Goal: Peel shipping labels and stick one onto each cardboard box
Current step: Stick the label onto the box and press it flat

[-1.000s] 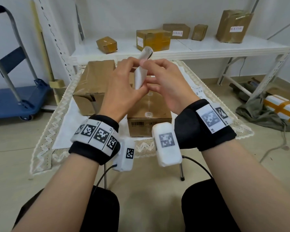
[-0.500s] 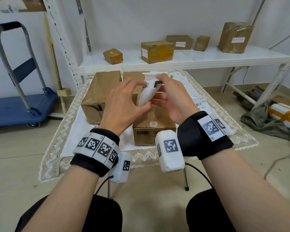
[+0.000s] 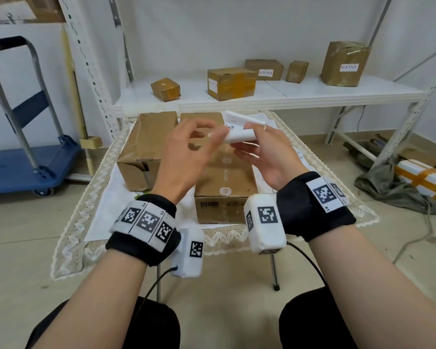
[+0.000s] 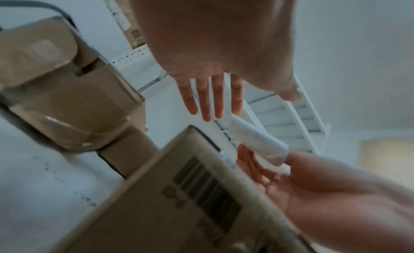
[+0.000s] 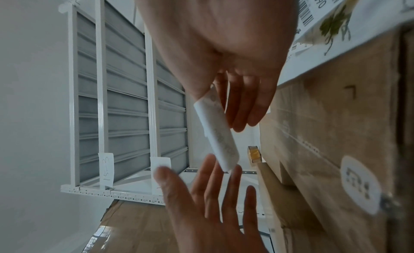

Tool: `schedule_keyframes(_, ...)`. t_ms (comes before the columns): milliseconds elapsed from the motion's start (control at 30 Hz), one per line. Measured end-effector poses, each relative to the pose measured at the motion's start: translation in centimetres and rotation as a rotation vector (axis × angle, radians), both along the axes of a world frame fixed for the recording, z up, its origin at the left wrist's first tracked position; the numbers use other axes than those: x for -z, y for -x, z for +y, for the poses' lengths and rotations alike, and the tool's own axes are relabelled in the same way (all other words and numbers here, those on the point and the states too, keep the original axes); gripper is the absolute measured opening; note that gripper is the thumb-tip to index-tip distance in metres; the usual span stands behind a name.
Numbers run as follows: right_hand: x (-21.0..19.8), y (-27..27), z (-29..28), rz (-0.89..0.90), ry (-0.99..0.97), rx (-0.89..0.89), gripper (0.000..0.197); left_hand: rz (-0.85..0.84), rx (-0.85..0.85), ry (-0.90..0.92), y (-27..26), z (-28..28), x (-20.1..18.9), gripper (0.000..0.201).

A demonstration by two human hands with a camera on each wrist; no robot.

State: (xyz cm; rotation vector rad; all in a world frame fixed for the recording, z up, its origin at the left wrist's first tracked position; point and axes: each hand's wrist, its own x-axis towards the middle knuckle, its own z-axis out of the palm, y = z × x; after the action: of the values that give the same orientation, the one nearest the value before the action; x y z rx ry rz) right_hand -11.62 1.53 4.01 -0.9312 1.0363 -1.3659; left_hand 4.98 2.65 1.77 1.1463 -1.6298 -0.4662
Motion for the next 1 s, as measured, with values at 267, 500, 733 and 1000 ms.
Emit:
schedule_keyframes(267, 0.6, 0.6, 0.0, 0.111, 0.059, -0.07, 0.007, 0.237, -0.007, -0.234, 0.0, -0.7, 0.1, 0.042)
schedule_keyframes(500, 0.9, 0.9, 0.2, 0.152, 0.06, -0.061, 0.012, 0.248, 0.097, -0.373, 0.2, -0.2, -0.2, 0.035)
schedule_keyframes(733, 0.6, 1.1, 0.2, 0.126, 0.034, -0.029, 0.018, 0.298, 0.199, -0.46, 0.7, 0.1, -0.6, 0.035)
schedule_keyframes(1000, 0.4, 1.3, 0.5, 0.115, 0.049, -0.014, 0.026, 0.394, 0.254, -0.478, 0.7, -0.2, -0.4, 0.045)
